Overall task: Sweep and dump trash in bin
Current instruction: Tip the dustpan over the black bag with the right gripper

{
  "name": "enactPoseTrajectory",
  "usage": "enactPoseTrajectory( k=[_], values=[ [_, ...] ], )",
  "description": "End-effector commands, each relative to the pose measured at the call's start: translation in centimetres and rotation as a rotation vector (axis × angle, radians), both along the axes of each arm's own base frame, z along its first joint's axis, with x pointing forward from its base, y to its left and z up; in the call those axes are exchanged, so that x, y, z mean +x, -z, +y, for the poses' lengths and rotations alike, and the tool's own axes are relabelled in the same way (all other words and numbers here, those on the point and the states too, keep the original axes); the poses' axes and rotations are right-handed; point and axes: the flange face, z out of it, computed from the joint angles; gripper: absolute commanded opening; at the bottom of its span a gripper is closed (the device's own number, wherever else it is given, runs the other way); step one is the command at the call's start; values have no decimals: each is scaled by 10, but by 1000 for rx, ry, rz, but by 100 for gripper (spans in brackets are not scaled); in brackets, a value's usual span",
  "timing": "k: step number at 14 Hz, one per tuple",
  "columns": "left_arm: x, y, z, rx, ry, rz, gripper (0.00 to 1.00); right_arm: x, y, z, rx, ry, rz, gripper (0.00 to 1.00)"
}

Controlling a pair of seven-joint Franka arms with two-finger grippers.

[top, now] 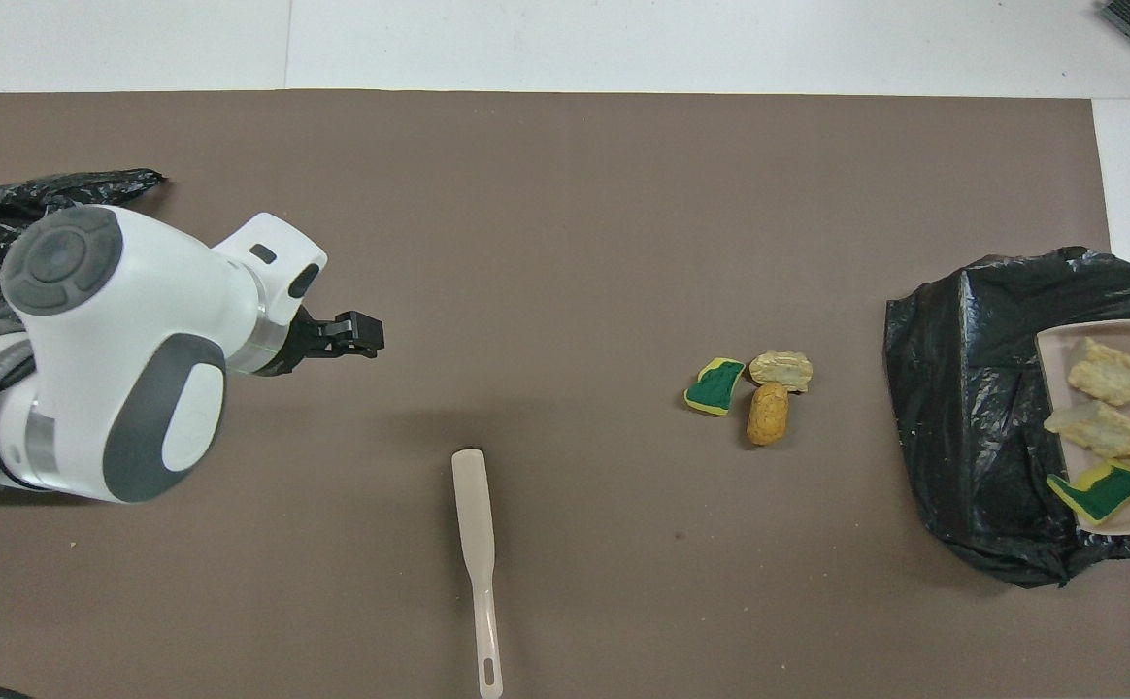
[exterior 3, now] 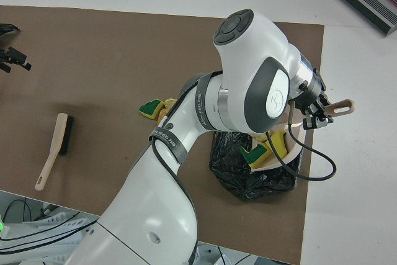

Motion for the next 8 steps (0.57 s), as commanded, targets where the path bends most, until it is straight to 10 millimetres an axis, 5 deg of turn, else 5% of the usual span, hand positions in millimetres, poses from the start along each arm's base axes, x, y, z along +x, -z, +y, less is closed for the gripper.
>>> enactPoseTrajectory(
  k=[1, 4, 8],
  values=[
    [18, -28, 38, 27, 52, 3, 100, 8, -1, 20, -102, -86, 31, 0],
    [26, -56, 92, 37, 86, -20, 100, 12, 5, 28, -142, -124, 69, 0],
    [27, -91, 142, 40, 117, -6, 100, 19, 1, 50, -225, -186, 120, 0]
  ],
)
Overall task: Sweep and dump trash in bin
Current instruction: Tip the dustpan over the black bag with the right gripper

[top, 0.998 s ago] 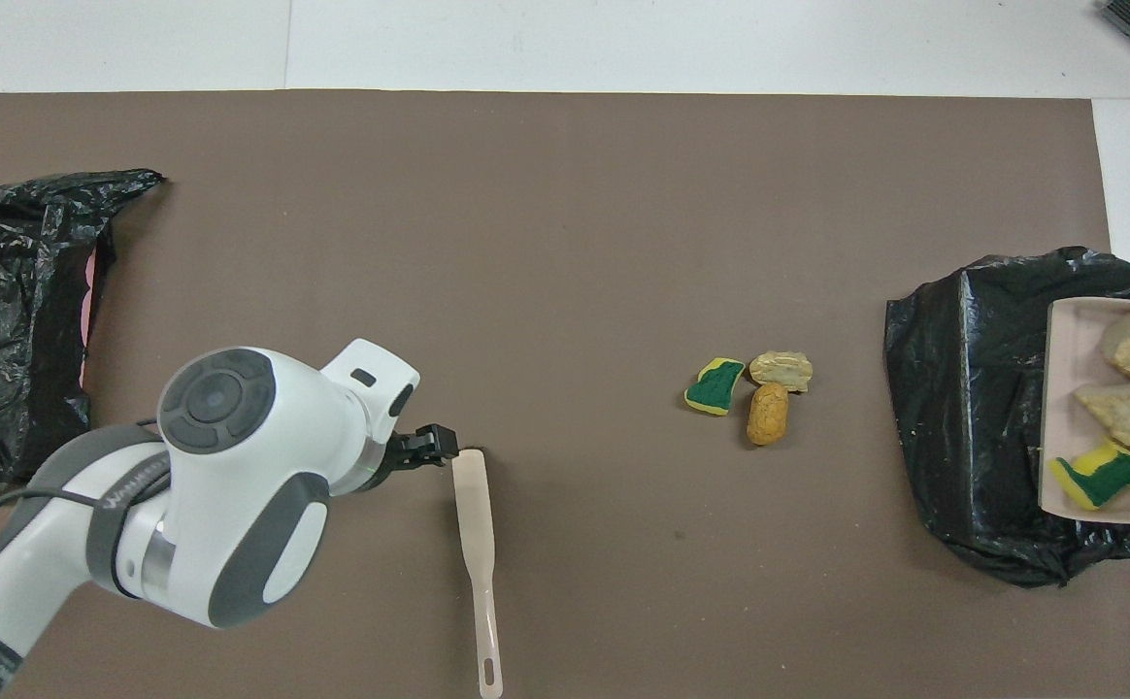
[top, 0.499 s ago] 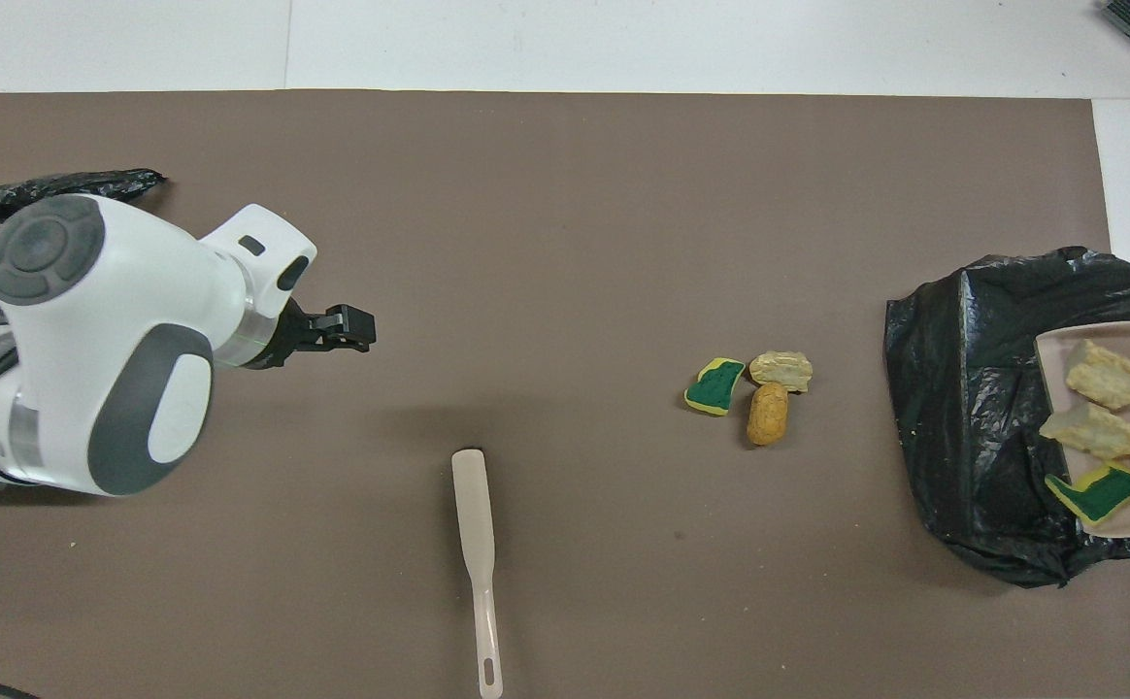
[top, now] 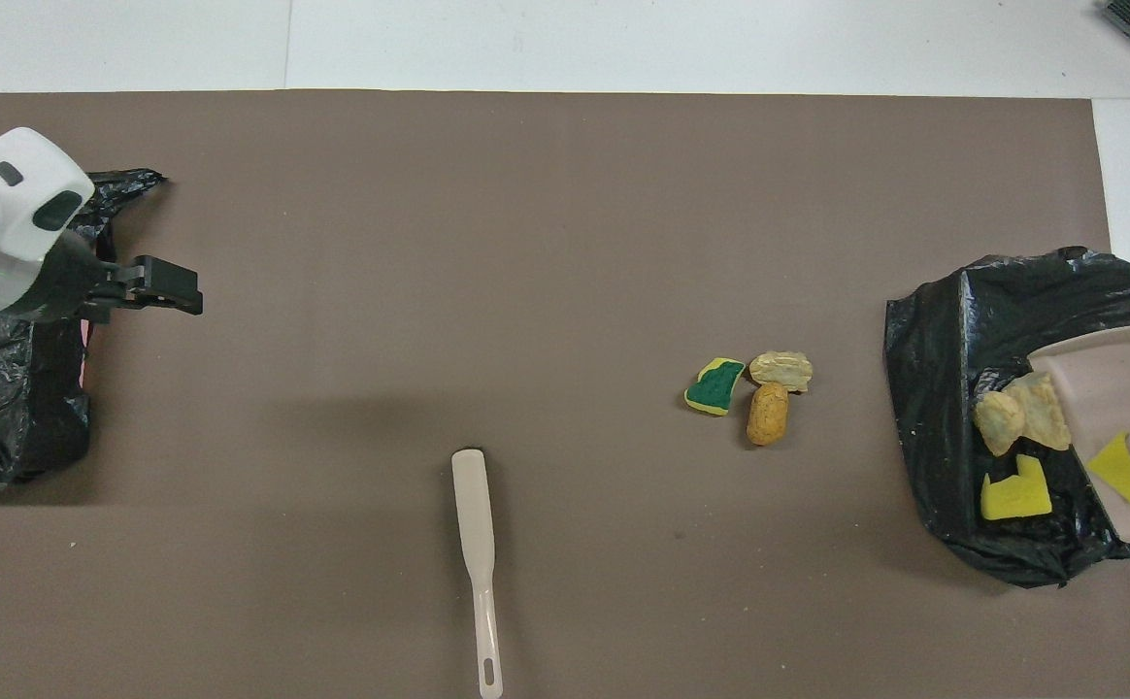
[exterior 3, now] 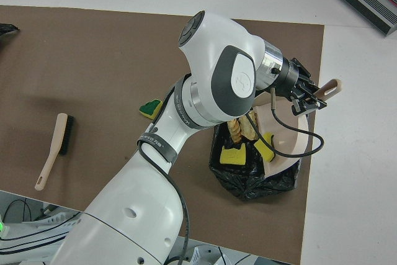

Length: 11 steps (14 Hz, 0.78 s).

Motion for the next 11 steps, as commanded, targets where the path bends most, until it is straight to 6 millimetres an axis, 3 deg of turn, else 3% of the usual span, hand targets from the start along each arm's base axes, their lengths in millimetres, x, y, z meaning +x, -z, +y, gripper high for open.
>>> enactPoseTrajectory(
  k=[1, 3, 5, 10, 11],
  values=[
    [0, -16, 19, 19, 65, 4, 100, 2, -3, 15, -80, -37, 51, 0],
    [-6, -22, 31, 56, 63, 17, 100, -1, -9, 12, -130, -17, 81, 0],
    [-17, -47, 33, 102, 77, -24, 100, 4, -16, 36, -236, -80, 96, 0],
    [-29, -57, 36, 102, 129, 2, 100, 0, -20, 44, -292, -32, 111, 0],
    [-30, -58, 36, 102, 129, 1, 100, 0, -23, 57, -292, 7, 101, 0]
  ],
)
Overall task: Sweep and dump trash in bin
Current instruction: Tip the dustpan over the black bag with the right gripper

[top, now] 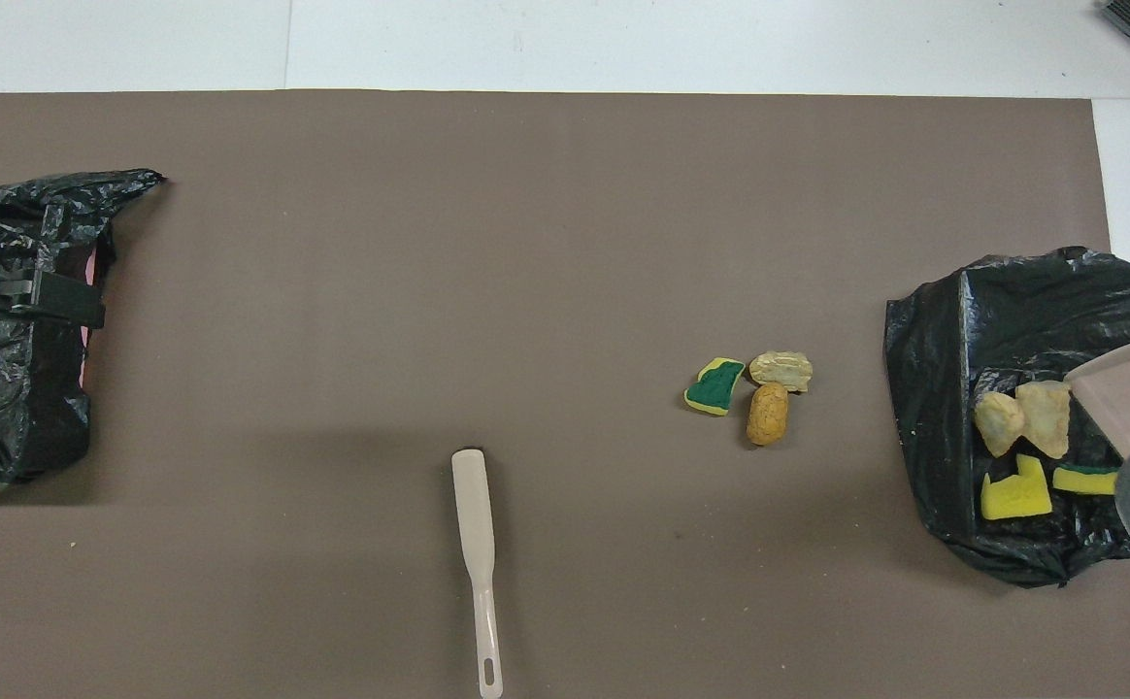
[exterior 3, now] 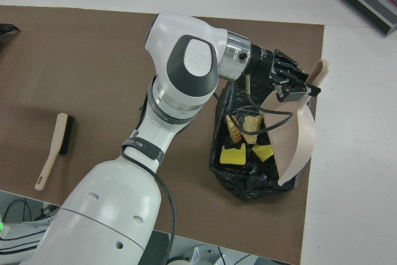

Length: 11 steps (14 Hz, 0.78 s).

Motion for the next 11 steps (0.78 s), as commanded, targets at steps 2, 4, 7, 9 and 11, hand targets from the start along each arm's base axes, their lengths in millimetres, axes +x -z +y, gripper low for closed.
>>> enactPoseTrajectory(
  k=[2, 4, 7, 9, 11],
  values=[
    [-6, -5, 4, 19, 17, 10, 100, -17, -40, 18, 4, 144, -126, 0],
    [-4, -6, 5, 19, 10, -4, 100, -28, -73, 21, 92, 242, -194, 0],
    [-3, -6, 1, 21, 17, -5, 100, -46, -107, 36, 207, 457, -340, 0],
    [-3, -6, 0, 19, 18, -5, 100, -56, -108, 57, 286, 608, -468, 0],
    [-3, -6, 3, 21, 14, -5, 100, -58, -98, 96, 394, 757, -558, 0]
  ],
)
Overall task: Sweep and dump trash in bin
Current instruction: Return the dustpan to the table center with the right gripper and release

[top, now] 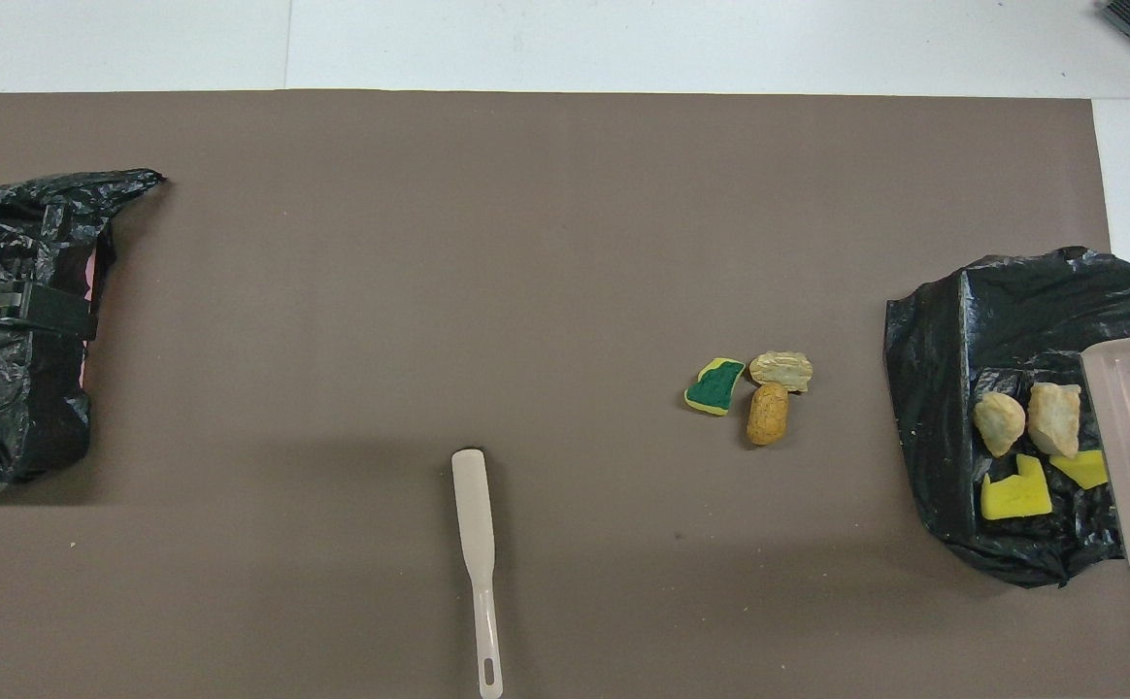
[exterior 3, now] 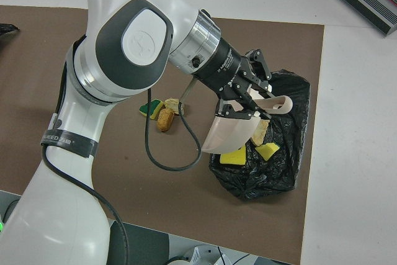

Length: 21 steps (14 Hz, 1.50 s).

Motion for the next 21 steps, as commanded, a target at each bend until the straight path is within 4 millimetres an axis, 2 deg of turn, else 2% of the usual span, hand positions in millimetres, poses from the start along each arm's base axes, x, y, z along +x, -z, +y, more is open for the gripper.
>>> enactPoseTrajectory(
  k=[1, 4, 7, 9, 10, 13, 15, 19, 21],
  values=[
    [-3, -5, 4, 20, 6, -5, 100, -2, 9, 41, 112, 210, -138, 0],
    [-3, -5, 3, 20, 8, -5, 100, 12, 34, 96, 225, 502, -280, 0],
    [-3, -5, 3, 19, 7, -5, 100, 36, 77, 194, 259, 721, -382, 0],
    [-3, -5, 4, 20, 6, -5, 100, 48, 113, 248, 277, 824, -398, 0],
    [-3, -5, 3, 20, 8, -5, 100, 62, 121, 272, 290, 887, -429, 0],
    [-3, -5, 3, 20, 8, -5, 100, 110, 153, 366, 355, 1016, -484, 0],
    [-3, -5, 4, 20, 6, -5, 100, 128, 177, 408, 482, 1055, -513, 0],
    [-3, -5, 3, 20, 8, -5, 100, 130, 246, 497, 592, 1111, -536, 0],
    [-3, -5, 3, 20, 8, -5, 100, 139, 260, 509, 593, 1140, -530, 0]
  ],
)
